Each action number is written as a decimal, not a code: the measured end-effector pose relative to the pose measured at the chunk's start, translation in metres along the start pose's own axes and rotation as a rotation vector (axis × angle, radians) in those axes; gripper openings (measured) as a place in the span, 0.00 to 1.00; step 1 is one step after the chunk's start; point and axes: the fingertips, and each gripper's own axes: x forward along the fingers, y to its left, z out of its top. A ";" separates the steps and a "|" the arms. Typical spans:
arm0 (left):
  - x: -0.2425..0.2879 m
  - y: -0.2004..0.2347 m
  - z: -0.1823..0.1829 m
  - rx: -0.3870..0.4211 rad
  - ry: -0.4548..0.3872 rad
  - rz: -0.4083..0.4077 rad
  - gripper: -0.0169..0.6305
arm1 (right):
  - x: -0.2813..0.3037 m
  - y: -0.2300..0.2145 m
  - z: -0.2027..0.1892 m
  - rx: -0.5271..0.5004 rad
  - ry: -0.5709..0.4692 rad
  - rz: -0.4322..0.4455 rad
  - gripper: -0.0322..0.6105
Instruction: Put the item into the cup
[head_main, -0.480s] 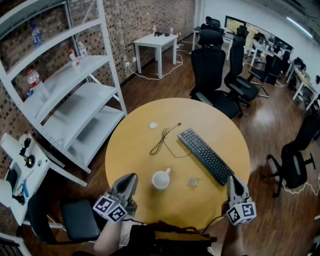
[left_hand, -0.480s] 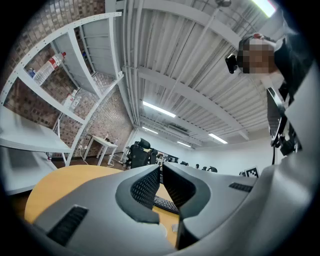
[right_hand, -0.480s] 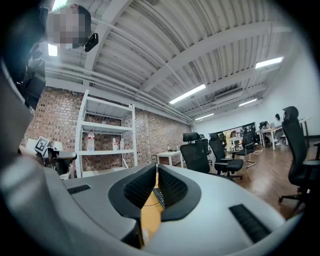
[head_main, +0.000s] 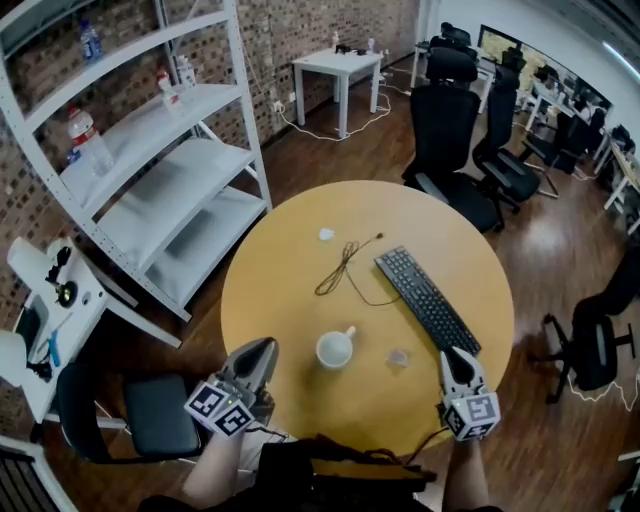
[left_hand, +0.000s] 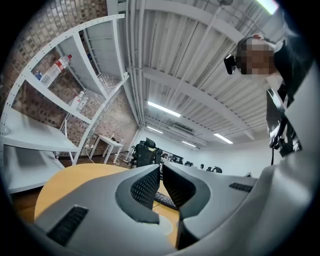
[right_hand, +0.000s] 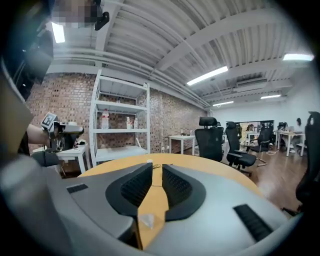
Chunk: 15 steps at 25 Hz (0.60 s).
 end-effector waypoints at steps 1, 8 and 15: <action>-0.002 0.001 -0.002 -0.002 0.004 0.009 0.05 | 0.006 0.001 -0.010 -0.003 0.033 0.013 0.15; -0.021 0.007 -0.002 0.015 0.012 0.088 0.05 | 0.049 0.014 -0.093 -0.007 0.283 0.112 0.26; -0.035 0.014 -0.006 0.025 0.044 0.166 0.05 | 0.074 0.024 -0.137 -0.008 0.397 0.184 0.26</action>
